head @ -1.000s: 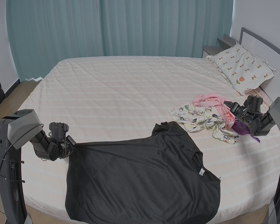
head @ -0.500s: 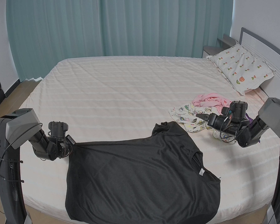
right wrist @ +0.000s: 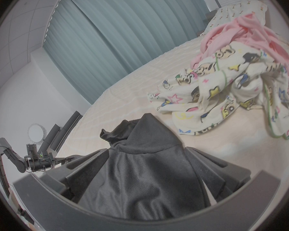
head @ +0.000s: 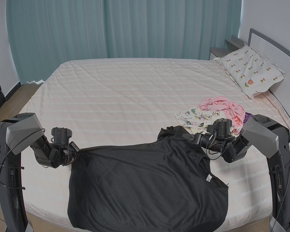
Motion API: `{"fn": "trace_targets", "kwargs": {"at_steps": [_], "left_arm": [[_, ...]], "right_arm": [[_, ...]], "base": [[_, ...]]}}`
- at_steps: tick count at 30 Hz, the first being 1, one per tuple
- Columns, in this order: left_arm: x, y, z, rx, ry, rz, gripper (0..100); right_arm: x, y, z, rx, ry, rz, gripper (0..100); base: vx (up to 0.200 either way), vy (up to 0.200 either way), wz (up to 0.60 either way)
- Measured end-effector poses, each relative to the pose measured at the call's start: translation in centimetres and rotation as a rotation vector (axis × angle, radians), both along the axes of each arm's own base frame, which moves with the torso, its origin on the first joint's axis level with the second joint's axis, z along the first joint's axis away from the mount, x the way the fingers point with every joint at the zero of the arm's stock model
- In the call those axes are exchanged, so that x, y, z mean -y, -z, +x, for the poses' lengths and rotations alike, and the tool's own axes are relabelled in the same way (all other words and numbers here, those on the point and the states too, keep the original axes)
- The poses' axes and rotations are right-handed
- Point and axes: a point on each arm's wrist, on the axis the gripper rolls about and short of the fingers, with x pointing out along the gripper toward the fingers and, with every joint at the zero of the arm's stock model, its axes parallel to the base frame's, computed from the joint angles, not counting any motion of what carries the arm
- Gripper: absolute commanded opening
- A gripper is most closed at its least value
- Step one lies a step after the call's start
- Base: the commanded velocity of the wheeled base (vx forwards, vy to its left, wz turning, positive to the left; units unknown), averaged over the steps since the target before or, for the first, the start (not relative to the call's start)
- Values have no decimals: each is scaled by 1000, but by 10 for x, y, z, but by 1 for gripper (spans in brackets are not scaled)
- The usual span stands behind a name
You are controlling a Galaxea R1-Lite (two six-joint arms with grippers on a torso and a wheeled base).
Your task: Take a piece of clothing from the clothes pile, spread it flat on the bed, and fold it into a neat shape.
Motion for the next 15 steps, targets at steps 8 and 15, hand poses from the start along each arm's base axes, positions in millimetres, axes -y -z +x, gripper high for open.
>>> {"fn": "trace_targets", "kwargs": {"at_steps": [8,15], "left_arm": [[4,-3,-1,4,11,0,0],[5,-5,-1,8,12,1,0]], "right_arm": [[-9,16,16,12,9,-13,100],[-11,26,25,9,41,-34,0]], "base": [[0,0,0],[0,0,0]]}}
